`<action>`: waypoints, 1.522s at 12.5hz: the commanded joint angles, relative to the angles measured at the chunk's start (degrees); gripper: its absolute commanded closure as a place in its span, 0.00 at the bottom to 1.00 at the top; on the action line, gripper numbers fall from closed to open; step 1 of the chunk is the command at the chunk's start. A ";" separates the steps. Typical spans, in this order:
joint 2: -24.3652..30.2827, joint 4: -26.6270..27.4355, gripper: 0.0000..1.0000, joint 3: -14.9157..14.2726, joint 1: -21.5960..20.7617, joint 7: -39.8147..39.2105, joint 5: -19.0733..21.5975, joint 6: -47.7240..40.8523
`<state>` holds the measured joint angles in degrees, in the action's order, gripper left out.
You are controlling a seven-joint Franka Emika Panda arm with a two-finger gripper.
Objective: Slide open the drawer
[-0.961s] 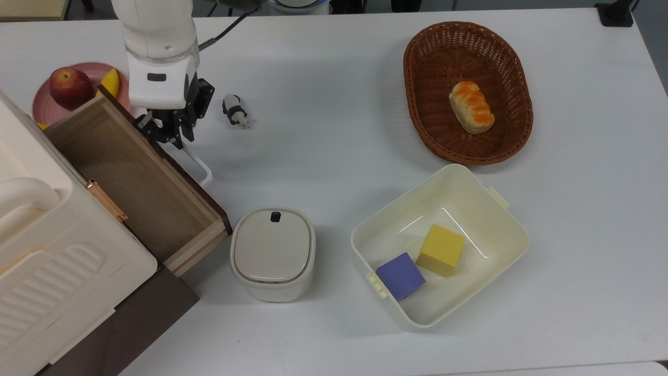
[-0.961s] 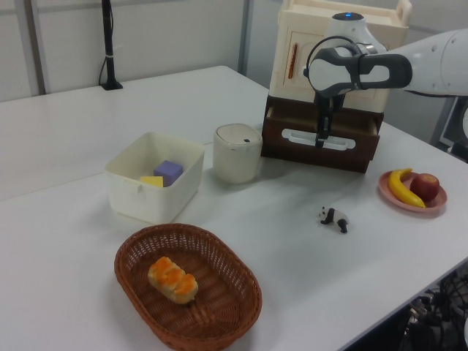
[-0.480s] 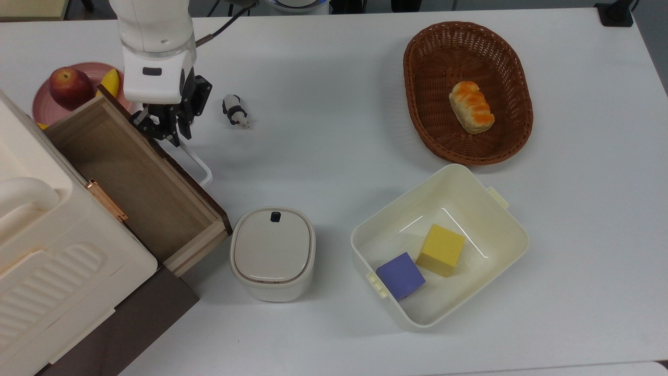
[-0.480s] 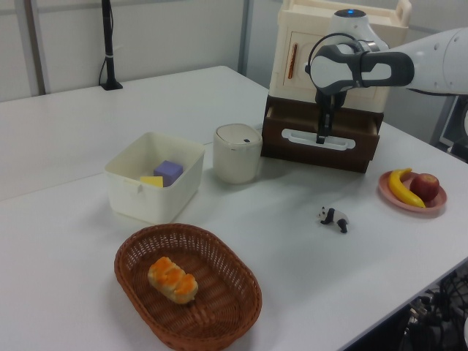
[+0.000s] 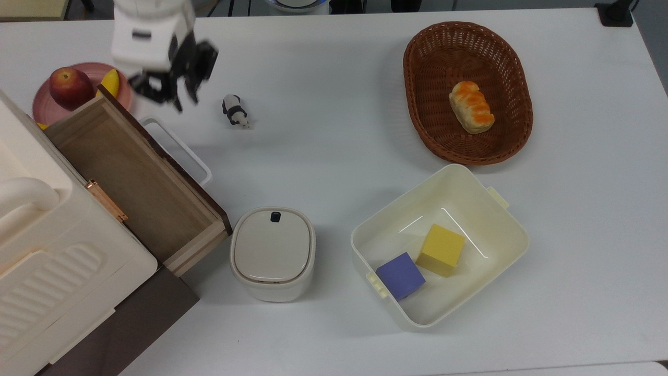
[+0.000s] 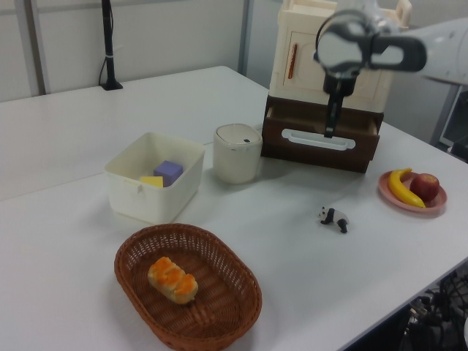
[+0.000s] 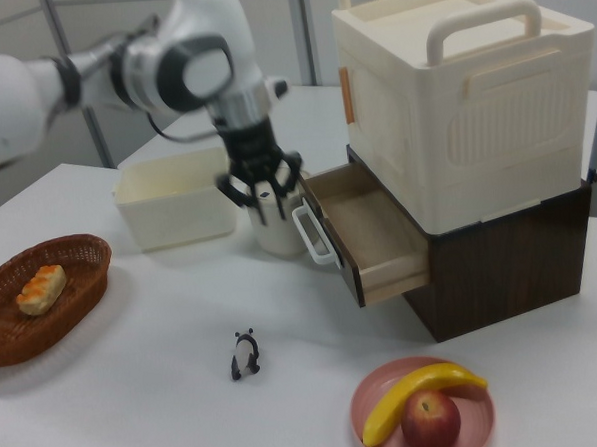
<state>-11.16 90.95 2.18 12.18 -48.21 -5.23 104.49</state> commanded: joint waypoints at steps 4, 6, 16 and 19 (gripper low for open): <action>6.24 -1.65 0.09 2.91 -5.05 41.69 3.30 -10.98; 5.98 -1.74 0.00 2.91 -5.85 48.44 3.12 -10.88; 7.03 -4.29 0.00 2.04 -4.54 56.10 6.80 -11.15; 7.30 -3.77 0.00 2.82 -5.23 54.72 7.52 -11.24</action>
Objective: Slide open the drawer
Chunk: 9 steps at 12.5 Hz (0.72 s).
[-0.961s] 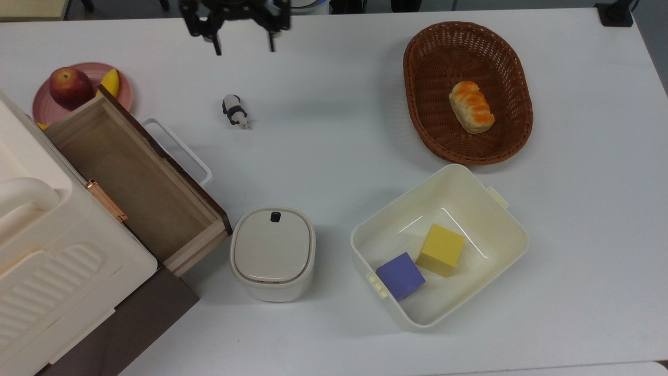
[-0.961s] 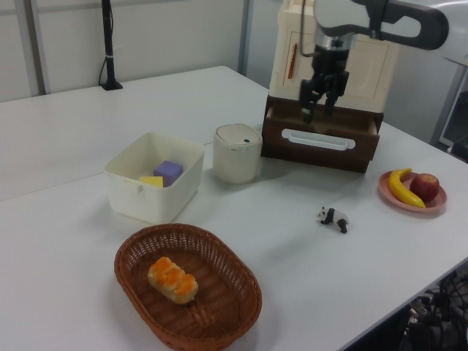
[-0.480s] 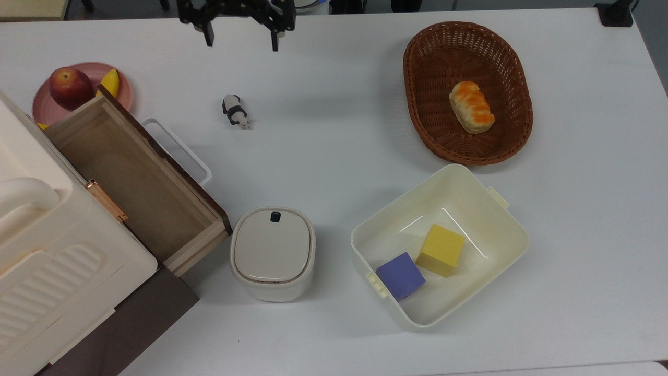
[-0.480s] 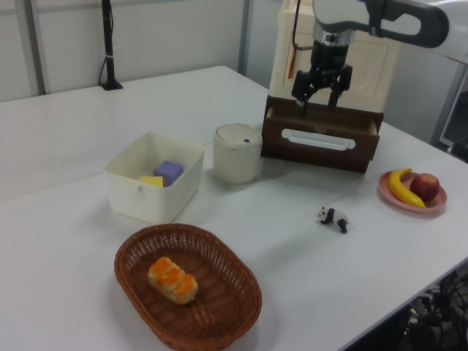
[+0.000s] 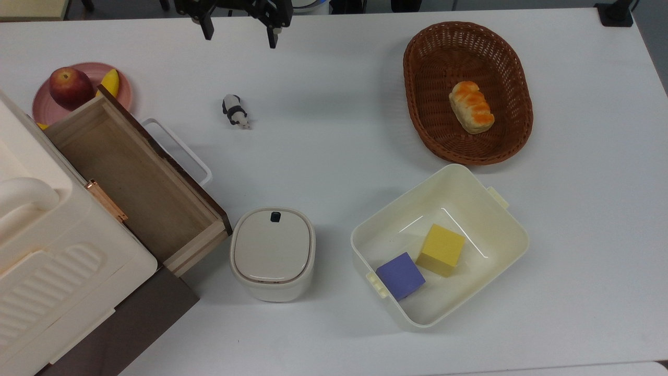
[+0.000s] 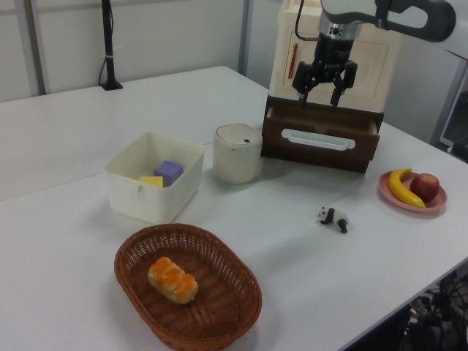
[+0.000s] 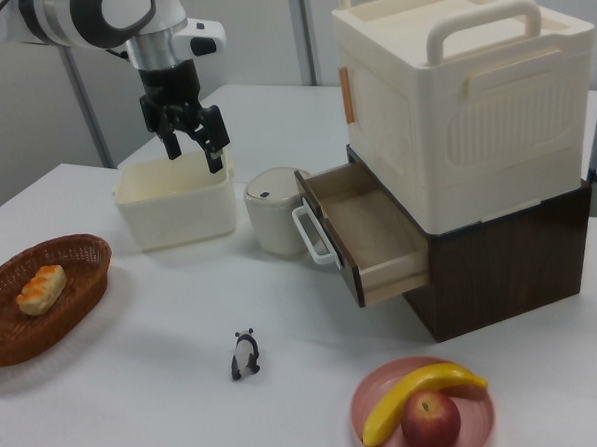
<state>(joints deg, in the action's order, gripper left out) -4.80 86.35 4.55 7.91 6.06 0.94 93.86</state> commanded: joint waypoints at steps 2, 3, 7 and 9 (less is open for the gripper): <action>0.93 1.01 0.00 0.55 -0.97 -2.54 1.95 -0.78; 0.93 1.01 0.00 0.55 -0.97 -2.98 2.05 -0.78; 0.93 1.45 0.00 0.55 -1.05 -3.08 2.05 -0.78; 0.93 1.45 0.00 0.55 -0.97 -2.99 2.05 -0.78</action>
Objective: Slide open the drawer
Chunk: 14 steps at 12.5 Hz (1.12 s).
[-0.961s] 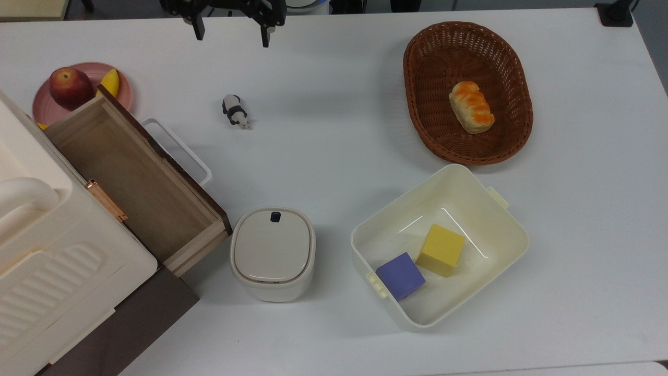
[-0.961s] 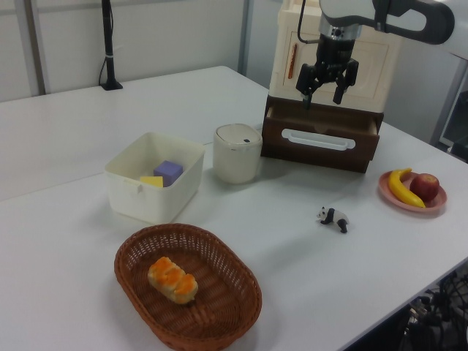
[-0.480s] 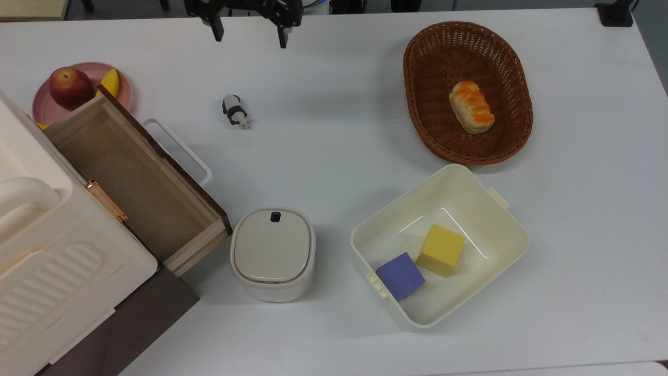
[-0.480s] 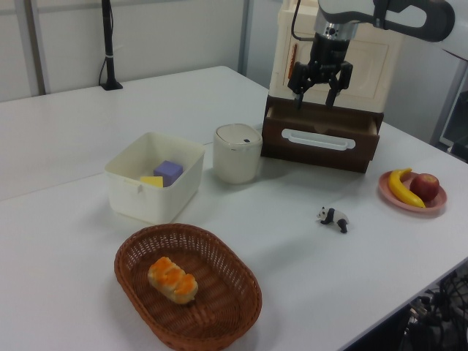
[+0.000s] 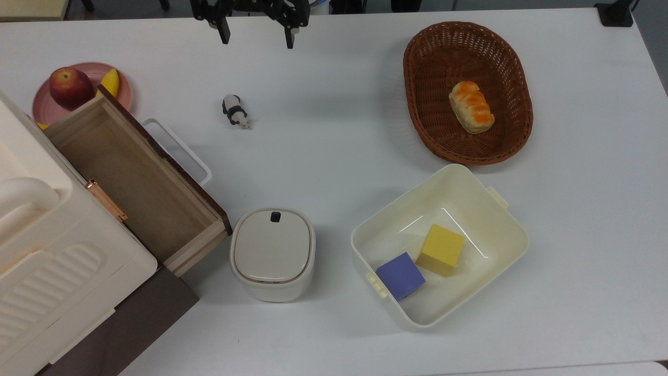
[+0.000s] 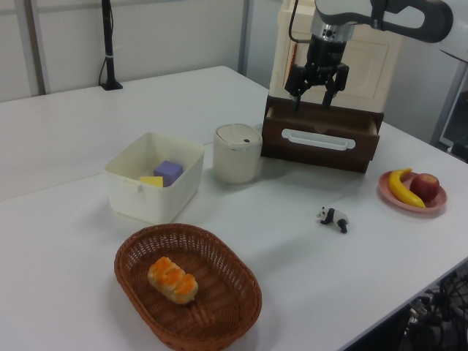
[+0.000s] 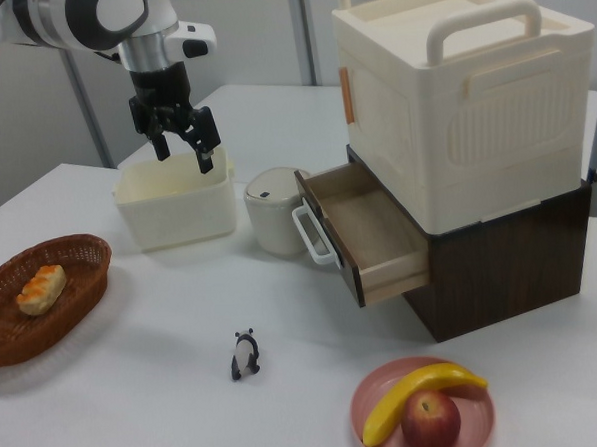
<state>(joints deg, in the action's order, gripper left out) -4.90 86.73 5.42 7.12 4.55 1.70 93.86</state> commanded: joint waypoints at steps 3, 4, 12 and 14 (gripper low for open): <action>1.56 1.16 0.00 -0.41 -0.26 -1.65 1.29 -0.87; 1.91 1.34 0.00 -0.41 -0.44 -1.65 1.21 -0.96; 5.25 5.29 0.00 -6.73 -8.08 -1.82 0.85 -0.61; 5.17 5.21 0.00 -6.73 -8.00 -1.83 0.85 -0.61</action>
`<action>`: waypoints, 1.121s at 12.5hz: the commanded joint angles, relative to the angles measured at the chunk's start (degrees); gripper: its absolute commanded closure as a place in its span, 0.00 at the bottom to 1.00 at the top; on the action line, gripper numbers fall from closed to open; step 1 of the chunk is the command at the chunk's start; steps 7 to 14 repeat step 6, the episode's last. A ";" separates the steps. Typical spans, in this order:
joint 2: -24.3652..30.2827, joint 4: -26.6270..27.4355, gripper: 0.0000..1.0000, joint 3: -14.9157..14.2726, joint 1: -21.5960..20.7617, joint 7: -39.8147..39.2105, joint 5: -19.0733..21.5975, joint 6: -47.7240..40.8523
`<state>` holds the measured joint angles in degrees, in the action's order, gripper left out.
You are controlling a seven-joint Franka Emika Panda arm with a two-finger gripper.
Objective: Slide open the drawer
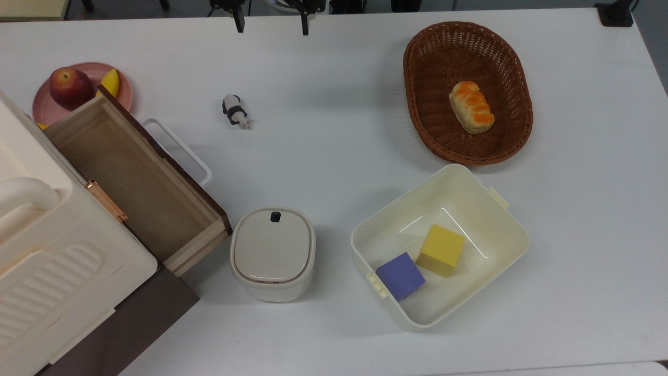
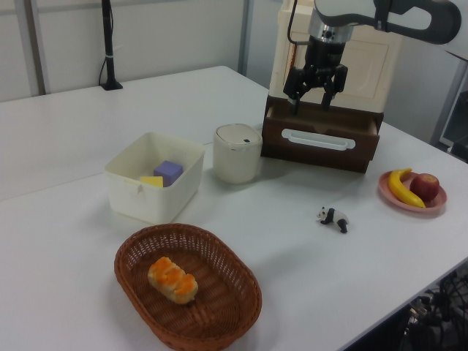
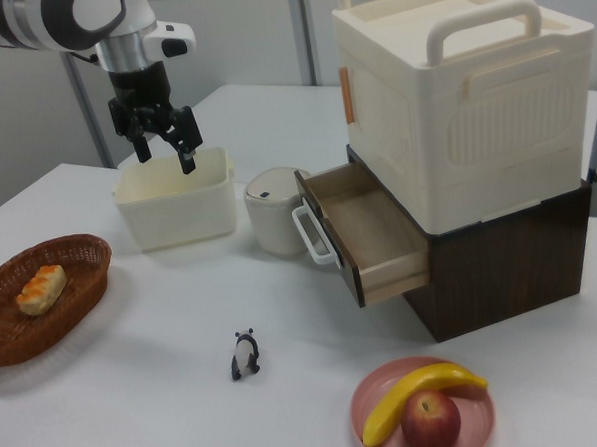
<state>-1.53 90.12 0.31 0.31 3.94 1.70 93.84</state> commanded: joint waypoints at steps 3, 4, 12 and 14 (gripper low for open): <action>1.61 1.64 0.00 -1.63 -1.01 -1.21 0.85 -0.58; 1.61 1.64 0.00 -1.63 -0.93 -1.21 1.03 -0.58; 1.61 1.64 0.00 -1.72 -0.84 -1.21 1.20 -0.50; 1.61 1.64 0.00 -1.72 -0.84 -1.21 1.20 -0.50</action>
